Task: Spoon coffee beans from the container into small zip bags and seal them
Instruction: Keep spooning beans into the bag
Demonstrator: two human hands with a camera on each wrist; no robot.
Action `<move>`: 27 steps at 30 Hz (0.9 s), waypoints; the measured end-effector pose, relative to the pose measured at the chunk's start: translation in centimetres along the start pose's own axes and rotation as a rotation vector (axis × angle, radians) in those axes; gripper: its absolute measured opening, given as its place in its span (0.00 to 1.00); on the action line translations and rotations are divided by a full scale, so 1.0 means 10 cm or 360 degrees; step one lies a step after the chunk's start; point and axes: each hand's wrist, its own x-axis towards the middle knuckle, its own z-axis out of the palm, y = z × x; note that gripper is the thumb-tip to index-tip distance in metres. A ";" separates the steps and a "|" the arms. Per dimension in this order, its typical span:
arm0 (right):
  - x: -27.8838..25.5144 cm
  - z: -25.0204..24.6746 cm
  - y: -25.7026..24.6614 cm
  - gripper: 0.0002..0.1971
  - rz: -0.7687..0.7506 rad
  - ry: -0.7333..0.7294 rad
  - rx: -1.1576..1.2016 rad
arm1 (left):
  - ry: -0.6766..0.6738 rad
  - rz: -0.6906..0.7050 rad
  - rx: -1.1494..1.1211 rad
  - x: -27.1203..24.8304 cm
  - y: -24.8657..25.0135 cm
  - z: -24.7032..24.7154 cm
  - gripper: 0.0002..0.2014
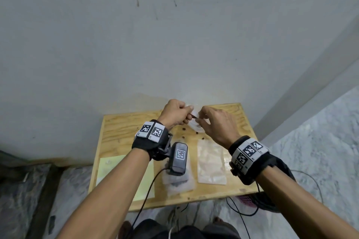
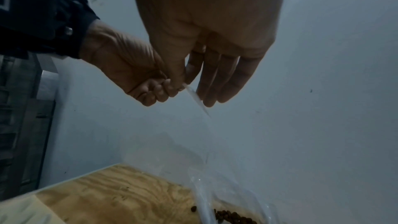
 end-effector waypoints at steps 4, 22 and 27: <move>0.07 -0.04 -0.01 0.12 0.0084 -0.0004 0.0188 | 0.0122 0.0104 0.0105 0.05 0.00 -0.07 0.15; 0.10 -0.03 0.00 0.07 0.0186 0.0001 0.0863 | 0.0136 0.0269 0.0141 0.02 0.09 -0.15 0.19; 0.06 0.00 0.04 0.08 0.0056 0.0094 0.0534 | 0.0048 0.0236 0.0078 0.00 0.11 -0.17 0.18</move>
